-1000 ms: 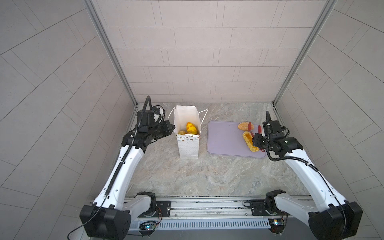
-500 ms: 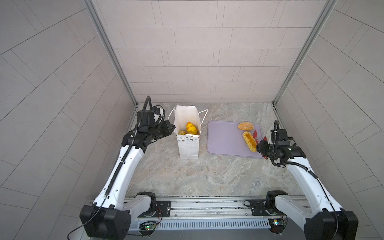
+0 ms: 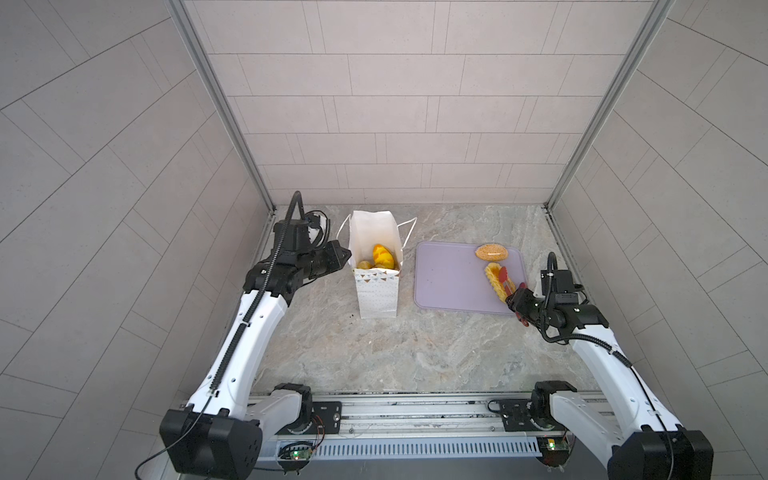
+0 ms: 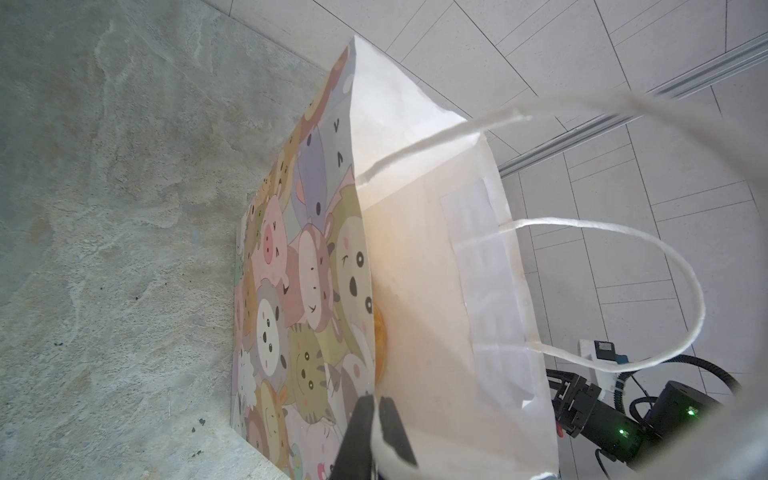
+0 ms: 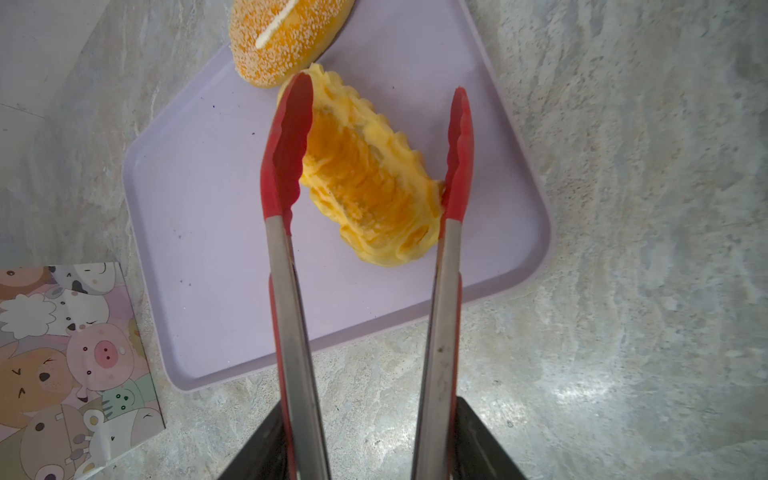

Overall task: Place the fake bread into the paper bag
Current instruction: 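Move the open tongs over the ridged yellow pastry on the tray, then close the tongs on the ridged yellow pastry with the right gripper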

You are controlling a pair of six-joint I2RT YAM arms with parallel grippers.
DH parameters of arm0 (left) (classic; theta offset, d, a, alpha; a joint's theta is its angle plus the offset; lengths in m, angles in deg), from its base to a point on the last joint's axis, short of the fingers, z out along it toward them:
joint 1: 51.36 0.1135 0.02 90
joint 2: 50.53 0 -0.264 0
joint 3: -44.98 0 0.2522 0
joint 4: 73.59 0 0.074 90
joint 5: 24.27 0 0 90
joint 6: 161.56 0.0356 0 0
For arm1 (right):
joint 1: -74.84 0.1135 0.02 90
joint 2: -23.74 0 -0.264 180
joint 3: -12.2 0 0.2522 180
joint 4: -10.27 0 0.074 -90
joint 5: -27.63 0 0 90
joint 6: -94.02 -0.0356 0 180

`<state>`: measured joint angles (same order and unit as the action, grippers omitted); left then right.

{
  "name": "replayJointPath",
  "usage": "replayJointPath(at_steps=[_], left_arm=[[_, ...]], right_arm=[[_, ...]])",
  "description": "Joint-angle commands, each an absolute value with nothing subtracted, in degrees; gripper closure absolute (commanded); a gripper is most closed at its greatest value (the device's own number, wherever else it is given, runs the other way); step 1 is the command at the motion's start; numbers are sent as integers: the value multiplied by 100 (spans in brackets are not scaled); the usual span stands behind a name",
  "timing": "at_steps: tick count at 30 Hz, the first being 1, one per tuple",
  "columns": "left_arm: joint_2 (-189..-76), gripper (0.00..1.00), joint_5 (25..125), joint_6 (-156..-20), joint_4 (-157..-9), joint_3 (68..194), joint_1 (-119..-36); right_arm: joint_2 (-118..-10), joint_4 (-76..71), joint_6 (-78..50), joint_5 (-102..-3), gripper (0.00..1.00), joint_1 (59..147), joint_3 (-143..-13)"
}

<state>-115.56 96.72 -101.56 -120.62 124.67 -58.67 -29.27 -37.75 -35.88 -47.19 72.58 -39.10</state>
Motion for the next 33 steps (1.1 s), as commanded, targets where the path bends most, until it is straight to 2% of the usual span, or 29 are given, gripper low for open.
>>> replayJointPath(at_steps=[1,9,33], left_arm=[[-11557,92,9749,-10083,-11929,12430,-5878],[-11594,92,9808,-10177,-11813,12378,-5883],[-11530,92,9751,-10204,-11846,12376,-5886]], right_arm=[[-2834,-3411,-3855,-4382,43,7244,-3834],[-2912,-3266,-4019,-3979,50,7294,-3772],[-2746,-3395,-4008,-3953,72,7605,-4083]])
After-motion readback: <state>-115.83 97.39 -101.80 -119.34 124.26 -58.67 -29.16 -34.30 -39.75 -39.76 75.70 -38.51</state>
